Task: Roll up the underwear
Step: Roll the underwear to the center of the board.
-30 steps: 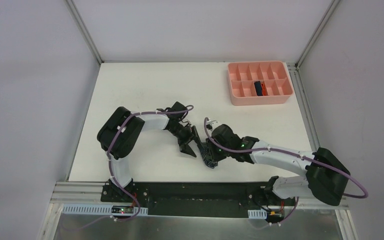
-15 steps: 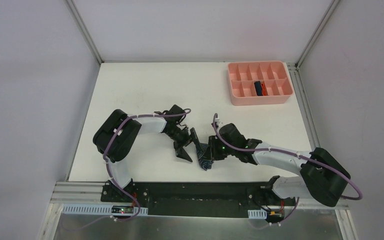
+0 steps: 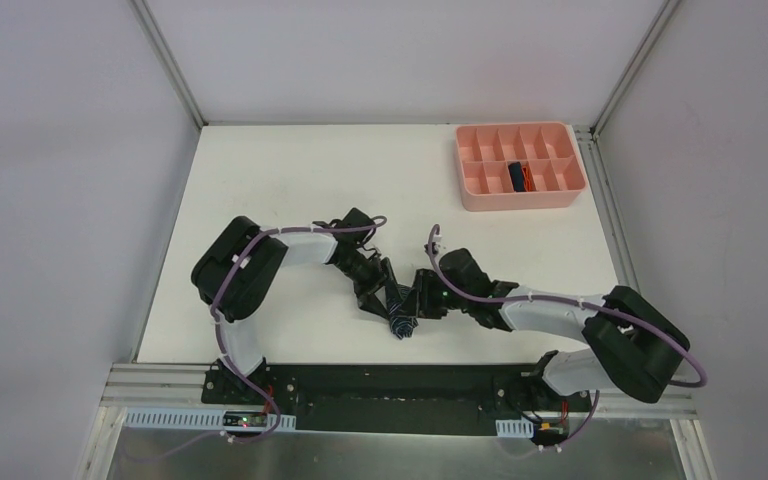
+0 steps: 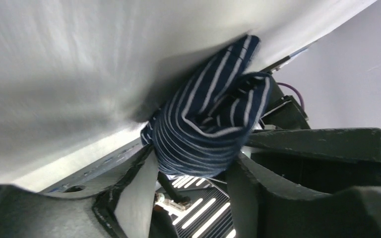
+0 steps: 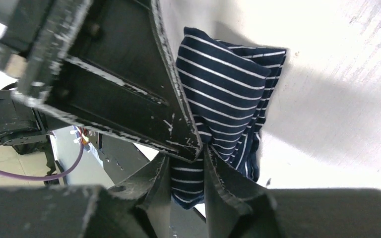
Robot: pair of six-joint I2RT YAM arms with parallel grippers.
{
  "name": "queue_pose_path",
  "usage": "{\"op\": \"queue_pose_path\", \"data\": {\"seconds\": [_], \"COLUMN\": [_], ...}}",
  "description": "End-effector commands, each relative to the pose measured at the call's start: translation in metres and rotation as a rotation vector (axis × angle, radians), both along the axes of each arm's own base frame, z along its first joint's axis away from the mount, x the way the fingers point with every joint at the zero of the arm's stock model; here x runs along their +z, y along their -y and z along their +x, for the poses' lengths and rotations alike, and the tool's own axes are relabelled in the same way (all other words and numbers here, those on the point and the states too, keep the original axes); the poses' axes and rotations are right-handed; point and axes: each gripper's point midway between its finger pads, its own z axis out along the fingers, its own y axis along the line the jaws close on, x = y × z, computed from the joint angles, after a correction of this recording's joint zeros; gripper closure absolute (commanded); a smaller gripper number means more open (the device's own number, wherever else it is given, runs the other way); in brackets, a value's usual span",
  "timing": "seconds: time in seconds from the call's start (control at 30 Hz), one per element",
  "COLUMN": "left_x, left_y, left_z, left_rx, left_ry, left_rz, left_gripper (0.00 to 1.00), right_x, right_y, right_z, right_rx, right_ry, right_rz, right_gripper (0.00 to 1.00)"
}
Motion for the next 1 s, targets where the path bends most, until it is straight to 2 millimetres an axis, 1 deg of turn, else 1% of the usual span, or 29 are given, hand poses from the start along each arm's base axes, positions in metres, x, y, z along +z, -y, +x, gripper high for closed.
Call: {"op": "queue_pose_path", "data": {"seconds": [0.0,0.03,0.07,0.1,0.13,0.2,0.27,0.3,0.33,0.4,0.47,0.6,0.67,0.73,0.8,0.83,0.87,0.97], "left_x": [-0.009,-0.01,-0.011,-0.011,-0.011,-0.011,-0.013,-0.014,-0.016,-0.018,-0.019,-0.022,-0.023,-0.024,-0.026,-0.027,-0.027,-0.027], "left_y": [0.006,0.006,0.007,0.007,0.007,0.007,0.007,0.006,0.006,0.005,0.004,0.003,0.003,0.003,0.002,0.002,0.001,0.001], "left_z": [-0.006,-0.007,-0.008,-0.008,-0.008,-0.008,-0.009,-0.01,-0.01,-0.012,-0.013,-0.014,-0.014,-0.014,-0.014,-0.013,-0.013,-0.012], "left_rx": [-0.041,-0.045,-0.048,-0.049,-0.051,-0.055,-0.059,-0.061,-0.063,-0.068,-0.069,-0.077,-0.081,-0.087,-0.097,-0.103,-0.11,-0.124], "left_ry": [-0.027,-0.033,-0.035,-0.035,-0.034,-0.033,-0.039,-0.043,-0.048,-0.053,-0.058,-0.066,-0.07,-0.073,-0.074,-0.074,-0.075,-0.075], "left_rz": [-0.003,-0.004,-0.003,-0.004,-0.004,-0.007,-0.007,-0.008,-0.005,0.0,0.003,0.007,0.008,0.008,0.017,0.023,0.025,0.027], "left_gripper": [0.54,0.59,0.61,0.63,0.65,0.67,0.7,0.71,0.71,0.72,0.73,0.74,0.75,0.76,0.77,0.77,0.77,0.77], "right_x": [-0.013,-0.013,-0.013,-0.013,-0.013,-0.01,-0.003,0.002,0.002,0.011,0.017,0.021,0.022,0.022,0.022,0.022,0.023,0.021], "right_y": [0.004,0.003,0.003,0.003,0.003,0.003,0.004,0.007,0.015,0.026,0.041,0.069,0.073,0.072,0.067,0.063,0.057,0.045], "right_z": [0.001,0.002,0.004,0.005,0.006,0.009,0.011,0.013,0.011,0.015,0.019,0.027,0.028,0.027,0.026,0.026,0.023,0.024], "right_rx": [-0.022,-0.021,-0.021,-0.025,-0.027,-0.03,-0.019,-0.018,-0.01,-0.018,-0.042,-0.103,-0.102,-0.103,-0.11,-0.117,-0.111,-0.14], "right_ry": [-0.033,-0.034,-0.033,-0.033,-0.032,-0.029,-0.015,-0.002,-0.003,0.031,0.063,0.123,0.135,0.125,0.102,0.089,0.06,0.029], "right_rz": [-0.047,-0.055,-0.06,-0.071,-0.081,-0.097,-0.122,-0.149,-0.198,-0.258,-0.323,-0.448,-0.462,-0.457,-0.426,-0.404,-0.366,-0.273], "right_gripper": [0.7,0.69,0.68,0.65,0.59,0.43,0.34,0.29,0.26,0.17,0.02,0.0,0.0,0.01,0.01,0.01,0.01,0.03]}}
